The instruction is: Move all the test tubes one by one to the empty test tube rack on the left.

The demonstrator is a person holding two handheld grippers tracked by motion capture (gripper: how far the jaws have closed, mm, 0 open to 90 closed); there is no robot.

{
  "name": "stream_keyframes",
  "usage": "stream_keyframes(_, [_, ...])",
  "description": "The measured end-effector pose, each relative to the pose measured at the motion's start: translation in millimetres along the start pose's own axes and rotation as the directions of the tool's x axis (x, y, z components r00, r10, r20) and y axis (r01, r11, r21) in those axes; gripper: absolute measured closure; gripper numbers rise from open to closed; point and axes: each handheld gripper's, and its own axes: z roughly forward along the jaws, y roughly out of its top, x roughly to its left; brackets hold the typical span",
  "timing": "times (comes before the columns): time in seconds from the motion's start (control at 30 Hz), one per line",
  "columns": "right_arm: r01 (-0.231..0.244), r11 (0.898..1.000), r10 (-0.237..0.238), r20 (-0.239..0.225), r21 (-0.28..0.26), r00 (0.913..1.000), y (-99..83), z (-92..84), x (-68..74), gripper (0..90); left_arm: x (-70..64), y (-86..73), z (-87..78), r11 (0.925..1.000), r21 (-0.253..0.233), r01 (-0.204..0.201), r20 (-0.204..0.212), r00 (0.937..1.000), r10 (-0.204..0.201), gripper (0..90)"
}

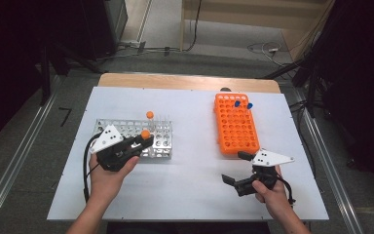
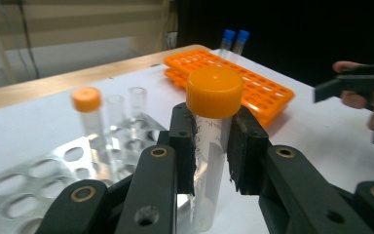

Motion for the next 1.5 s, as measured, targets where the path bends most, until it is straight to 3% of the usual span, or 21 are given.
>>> stream_keyframes(0.27, [-0.029, 0.999, 0.03, 0.037, -0.031, 0.9988, -10.6, -15.9, -12.1, 2.9, 25.3, 13.0, 3.4, 0.9996, -0.027, 0.006, -0.072, 0.9974, -0.008, 75.0])
stream_keyframes(0.4, [-0.044, 0.998, 0.046, 0.063, -0.037, 0.997, -15.1, -21.4, -19.7, 2.9, 38.1, 17.9, 8.8, 0.9986, -0.041, 0.035, -0.093, 0.9949, -0.038, 75.1])
stream_keyframes(0.57, [-0.079, 0.996, 0.082, 0.103, -0.034, 0.9913, -19.4, -23.9, -31.7, 2.9, 49.7, 24.2, 18.0, 0.9984, -0.042, 0.038, -0.129, 0.9907, -0.043, 75.1])
stream_keyframes(0.77, [-0.081, 0.996, 0.085, 0.11, -0.044, 0.9903, -22.6, -26.4, -37.8, 2.9, 61.9, 22.9, 31.4, 0.997, -0.039, 0.066, -0.161, 0.9843, -0.072, 75.1])
stream_keyframes(1.2, [-0.076, 0.996, 0.08, 0.114, -0.039, 0.9902, -23.0, -25.8, -37.7, 2.9, 70.3, 17.2, 52.5, 0.9953, -0.023, 0.094, -0.208, 0.9732, -0.097, 75.1])
stream_keyframes(1.3, [-0.074, 0.997, 0.078, 0.116, -0.035, 0.9902, -23.3, -25.4, -37.7, 2.9, 70.7, 17.0, 54.0, 0.9949, -0.026, 0.097, -0.204, 0.9737, -0.101, 75.0])
stream_keyframes(1.5, [-0.073, 0.997, 0.076, 0.116, -0.033, 0.9903, -23.5, -24.9, -37.6, 2.9, 69.3, 9.4, 59.4, 0.9948, 0.031, 0.096, -0.204, 0.9751, -0.088, 74.9])
